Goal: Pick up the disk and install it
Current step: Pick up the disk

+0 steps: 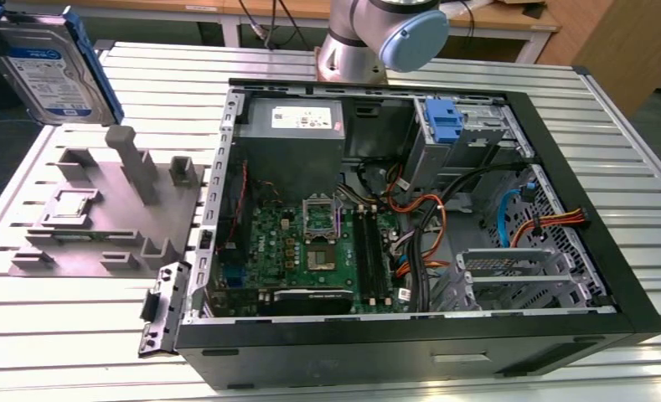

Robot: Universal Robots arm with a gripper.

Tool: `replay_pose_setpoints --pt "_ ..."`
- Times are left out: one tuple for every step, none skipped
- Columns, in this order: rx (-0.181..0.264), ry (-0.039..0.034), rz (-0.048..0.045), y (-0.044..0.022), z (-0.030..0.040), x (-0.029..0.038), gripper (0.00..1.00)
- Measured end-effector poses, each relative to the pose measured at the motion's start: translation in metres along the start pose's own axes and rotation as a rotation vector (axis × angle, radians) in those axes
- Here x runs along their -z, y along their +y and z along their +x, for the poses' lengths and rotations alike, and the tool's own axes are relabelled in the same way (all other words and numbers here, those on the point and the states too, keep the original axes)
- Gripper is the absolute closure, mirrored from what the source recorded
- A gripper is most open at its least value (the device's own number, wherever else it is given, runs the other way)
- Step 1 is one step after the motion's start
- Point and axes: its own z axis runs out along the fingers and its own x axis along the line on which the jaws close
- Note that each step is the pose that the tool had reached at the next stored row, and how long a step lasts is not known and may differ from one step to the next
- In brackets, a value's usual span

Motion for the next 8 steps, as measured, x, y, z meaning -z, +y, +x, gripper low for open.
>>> replay_pose_setpoints --pt "0.0 0.0 0.0001 0.0 0.0 0.0004 0.63" --pt "0.0 0.0 0.0001 0.0 0.0 0.0007 0.63" --pt "0.0 0.0 0.0001 0.0 -0.0001 0.001 0.63" --pt "0.0 -0.0001 0.0001 0.0 -0.0001 0.0013 0.63" --pt "0.0 0.0 0.0 0.0 -0.0001 0.0016 0.63" --pt "0.0 0.0 0.0001 0.0001 -0.0001 0.0019 0.63" --pt "0.0 -0.0001 0.0001 0.0001 -0.0001 0.0023 0.63" --pt "0.0 0.0 0.0001 0.0001 -0.0001 0.0028 0.63"
